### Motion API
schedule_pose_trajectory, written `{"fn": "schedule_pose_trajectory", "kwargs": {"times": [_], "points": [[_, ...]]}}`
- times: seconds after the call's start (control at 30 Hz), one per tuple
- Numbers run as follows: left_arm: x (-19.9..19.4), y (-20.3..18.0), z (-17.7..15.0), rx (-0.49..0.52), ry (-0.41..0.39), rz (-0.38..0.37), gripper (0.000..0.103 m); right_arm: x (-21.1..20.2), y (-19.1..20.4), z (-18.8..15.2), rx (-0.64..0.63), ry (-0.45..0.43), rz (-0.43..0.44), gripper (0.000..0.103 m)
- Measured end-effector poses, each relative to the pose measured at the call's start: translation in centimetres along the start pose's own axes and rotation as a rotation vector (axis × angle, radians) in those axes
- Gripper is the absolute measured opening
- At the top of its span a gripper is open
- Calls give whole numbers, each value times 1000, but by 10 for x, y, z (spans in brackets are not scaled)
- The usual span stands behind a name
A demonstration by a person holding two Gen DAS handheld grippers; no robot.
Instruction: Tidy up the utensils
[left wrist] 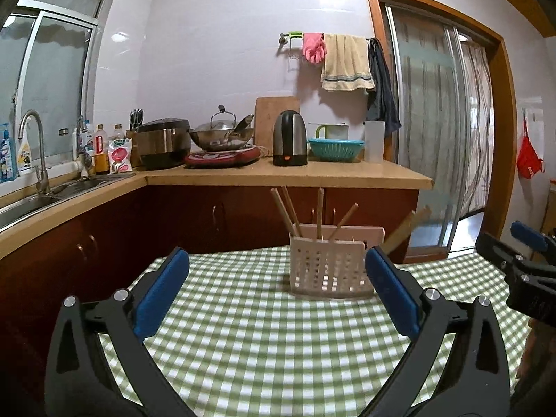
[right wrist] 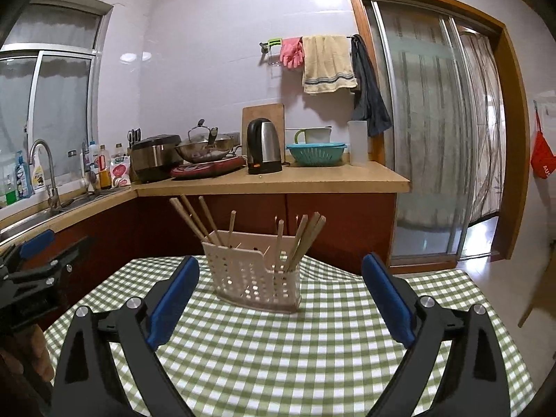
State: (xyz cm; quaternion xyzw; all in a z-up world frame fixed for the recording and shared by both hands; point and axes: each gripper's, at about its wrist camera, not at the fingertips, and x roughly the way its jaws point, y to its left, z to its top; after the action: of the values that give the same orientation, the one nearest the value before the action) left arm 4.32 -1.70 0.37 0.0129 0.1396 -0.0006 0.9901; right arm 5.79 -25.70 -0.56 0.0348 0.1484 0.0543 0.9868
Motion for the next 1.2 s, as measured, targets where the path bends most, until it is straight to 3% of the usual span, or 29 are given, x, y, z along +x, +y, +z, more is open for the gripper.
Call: {"fn": "schedule_pose_trajectory", "kwargs": {"times": [0.47, 1.2], "points": [[-52, 5, -5, -34, -25, -7, 99, -48, 10, -4, -38, -37, -1, 92], [-61, 1, -7, -34, -34, -20, 99, -57, 12, -4, -45, -58, 1, 92]]}}
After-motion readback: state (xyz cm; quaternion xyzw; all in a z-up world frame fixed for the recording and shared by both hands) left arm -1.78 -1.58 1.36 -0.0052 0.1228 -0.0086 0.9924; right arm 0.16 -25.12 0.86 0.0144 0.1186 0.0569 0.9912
